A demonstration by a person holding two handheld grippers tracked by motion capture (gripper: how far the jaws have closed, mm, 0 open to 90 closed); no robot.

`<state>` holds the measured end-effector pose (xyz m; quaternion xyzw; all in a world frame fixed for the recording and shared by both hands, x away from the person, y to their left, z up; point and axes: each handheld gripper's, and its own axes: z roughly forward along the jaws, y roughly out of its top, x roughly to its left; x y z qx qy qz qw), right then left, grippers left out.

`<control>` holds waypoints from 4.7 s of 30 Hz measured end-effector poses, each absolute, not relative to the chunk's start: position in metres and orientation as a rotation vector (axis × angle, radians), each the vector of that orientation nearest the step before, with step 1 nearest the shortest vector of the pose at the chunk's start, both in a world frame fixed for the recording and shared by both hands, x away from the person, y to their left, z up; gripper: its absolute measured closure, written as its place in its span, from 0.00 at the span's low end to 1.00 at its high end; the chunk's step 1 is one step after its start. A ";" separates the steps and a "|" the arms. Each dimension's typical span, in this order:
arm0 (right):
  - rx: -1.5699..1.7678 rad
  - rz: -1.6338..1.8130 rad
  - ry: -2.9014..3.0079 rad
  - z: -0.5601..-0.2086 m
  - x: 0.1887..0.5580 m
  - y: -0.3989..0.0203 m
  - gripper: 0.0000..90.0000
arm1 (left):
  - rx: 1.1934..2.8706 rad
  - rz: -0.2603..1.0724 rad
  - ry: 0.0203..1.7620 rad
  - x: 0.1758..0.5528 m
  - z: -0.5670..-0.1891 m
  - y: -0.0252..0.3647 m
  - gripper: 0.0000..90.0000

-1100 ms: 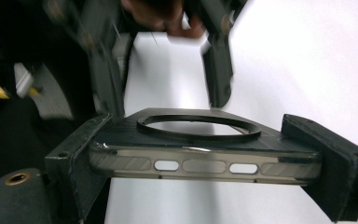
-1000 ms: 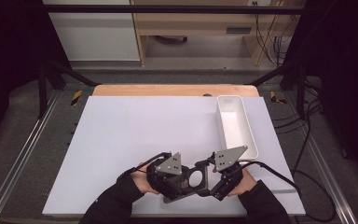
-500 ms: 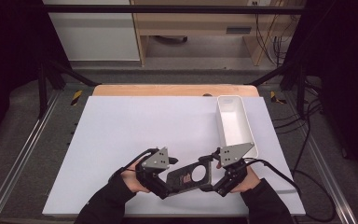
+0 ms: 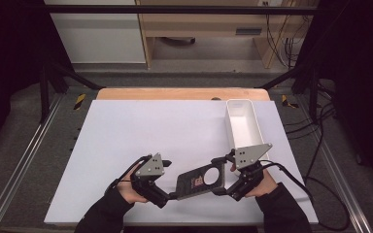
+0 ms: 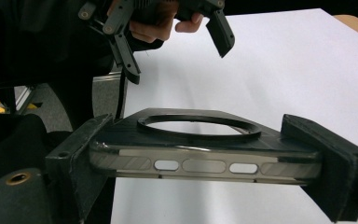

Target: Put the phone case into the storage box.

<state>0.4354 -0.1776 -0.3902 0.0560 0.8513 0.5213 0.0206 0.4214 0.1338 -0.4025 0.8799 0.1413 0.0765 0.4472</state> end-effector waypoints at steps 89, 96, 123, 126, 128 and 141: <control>-0.009 1.173 2.901 -0.350 0.443 -0.125 0.14 | 2.594 -0.053 0.085 0.444 -0.416 0.068 0.07; -0.008 1.158 2.907 -0.350 0.443 -0.124 0.14 | 2.605 -0.045 0.072 0.444 -0.417 0.067 0.11; 0.019 1.328 2.762 -0.338 0.437 -0.135 0.00 | 2.560 0.042 0.101 0.443 -0.414 0.075 0.13; 0.038 1.351 2.731 -0.335 0.437 -0.139 0.00 | 2.548 0.047 0.110 0.443 -0.414 0.078 0.13; 0.051 1.372 2.715 -0.333 0.437 -0.143 0.00 | 2.531 0.044 0.117 0.443 -0.413 0.081 0.13; 0.142 1.500 2.632 -0.341 0.438 -0.158 0.00 | 2.400 0.050 0.171 0.439 -0.416 0.097 0.13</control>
